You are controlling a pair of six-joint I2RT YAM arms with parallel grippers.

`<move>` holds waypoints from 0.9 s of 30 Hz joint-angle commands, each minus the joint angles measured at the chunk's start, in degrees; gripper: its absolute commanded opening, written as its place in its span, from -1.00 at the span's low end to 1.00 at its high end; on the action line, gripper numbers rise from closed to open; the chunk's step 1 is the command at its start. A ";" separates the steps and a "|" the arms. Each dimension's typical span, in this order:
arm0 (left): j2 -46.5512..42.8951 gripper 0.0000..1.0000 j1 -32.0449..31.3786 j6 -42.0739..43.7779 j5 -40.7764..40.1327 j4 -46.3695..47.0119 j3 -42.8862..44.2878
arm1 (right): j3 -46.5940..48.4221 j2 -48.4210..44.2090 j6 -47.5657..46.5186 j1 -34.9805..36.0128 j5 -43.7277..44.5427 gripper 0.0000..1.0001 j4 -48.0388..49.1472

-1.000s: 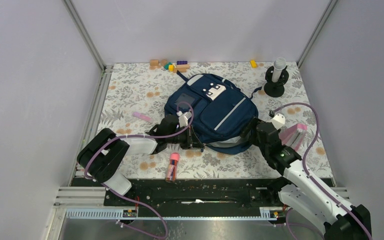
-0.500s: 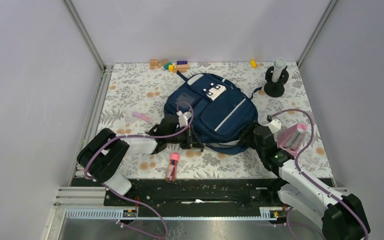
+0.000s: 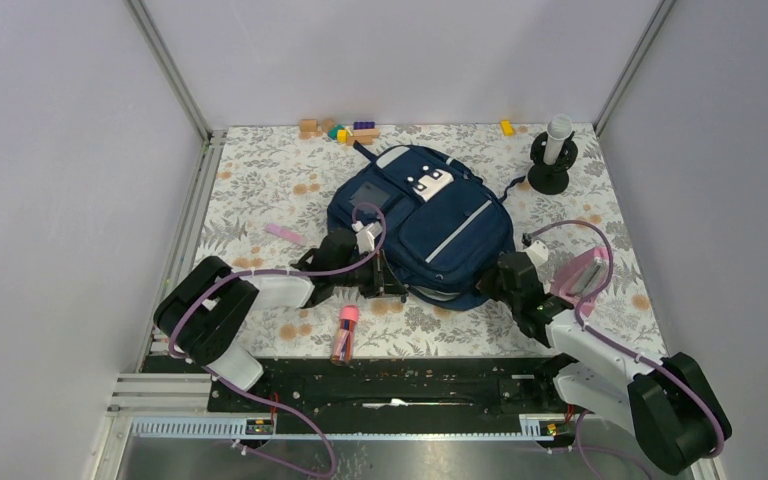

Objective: Pack the student bag
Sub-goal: Zip the student bag at the center of the board.

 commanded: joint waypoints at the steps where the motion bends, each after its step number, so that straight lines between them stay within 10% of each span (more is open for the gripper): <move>1: -0.80 -1.00 -0.58 1.05 -2.32 2.98 -0.07 | 1.23 0.41 3.65 3.47 -0.67 -1.00 4.83; 27: 2.94 -1.00 -11.95 -7.69 -6.97 11.95 5.25 | 9.05 14.05 -10.63 20.31 11.54 -1.00 20.95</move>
